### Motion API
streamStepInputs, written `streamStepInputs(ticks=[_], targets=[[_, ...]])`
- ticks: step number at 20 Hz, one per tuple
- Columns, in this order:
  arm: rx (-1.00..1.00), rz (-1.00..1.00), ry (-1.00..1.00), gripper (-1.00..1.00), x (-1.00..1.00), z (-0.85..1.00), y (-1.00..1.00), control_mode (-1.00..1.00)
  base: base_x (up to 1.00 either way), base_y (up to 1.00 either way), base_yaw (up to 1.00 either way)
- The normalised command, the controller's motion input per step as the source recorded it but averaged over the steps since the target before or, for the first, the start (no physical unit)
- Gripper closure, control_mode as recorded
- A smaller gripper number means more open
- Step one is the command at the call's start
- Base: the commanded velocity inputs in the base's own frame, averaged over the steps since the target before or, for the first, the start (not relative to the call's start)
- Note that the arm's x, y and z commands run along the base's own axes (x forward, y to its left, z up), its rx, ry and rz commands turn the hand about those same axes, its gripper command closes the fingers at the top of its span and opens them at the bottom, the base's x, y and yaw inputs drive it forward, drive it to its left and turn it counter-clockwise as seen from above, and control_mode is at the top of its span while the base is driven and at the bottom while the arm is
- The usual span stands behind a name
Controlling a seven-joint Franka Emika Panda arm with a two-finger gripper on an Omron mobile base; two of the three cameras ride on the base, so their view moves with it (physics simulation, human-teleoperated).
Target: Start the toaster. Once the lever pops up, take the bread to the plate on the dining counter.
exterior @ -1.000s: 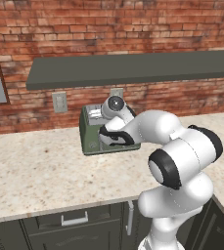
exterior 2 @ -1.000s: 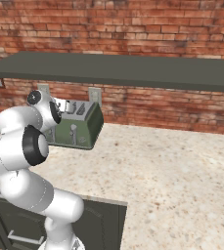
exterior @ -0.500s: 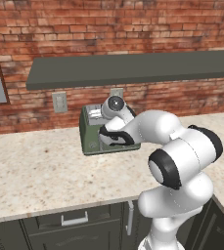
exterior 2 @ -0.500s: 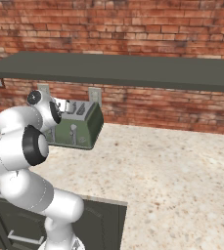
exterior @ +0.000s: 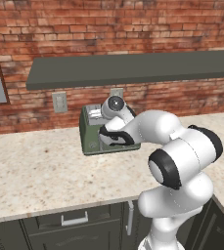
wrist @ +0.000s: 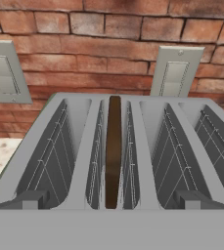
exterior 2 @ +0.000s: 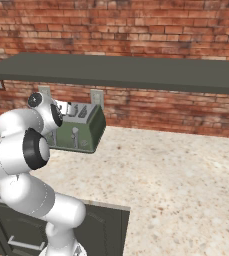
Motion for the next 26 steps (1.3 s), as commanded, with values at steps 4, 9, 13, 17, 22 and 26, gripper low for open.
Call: streamStepInputs(ticks=[4,9,13,17,22,26], targets=[[0.00,0.00,0.00,-1.00,0.00,0.00,0.00,-1.00,0.00,0.00,0.00],[0.00,0.00,0.00,-1.00,0.00,0.00,0.00,-1.00,0.00,0.00,0.00],[0.00,0.00,0.00,-1.00,0.00,0.00,0.00,-1.00,0.00,0.00,0.00],[0.00,0.00,0.00,-1.00,0.00,0.00,0.00,-1.00,0.00,0.00,0.00],[0.00,0.00,0.00,-1.00,0.00,0.00,0.00,-1.00,0.00,0.00,0.00],[0.00,0.00,0.00,-1.00,0.00,0.00,0.00,-1.00,0.00,0.00,0.00]])
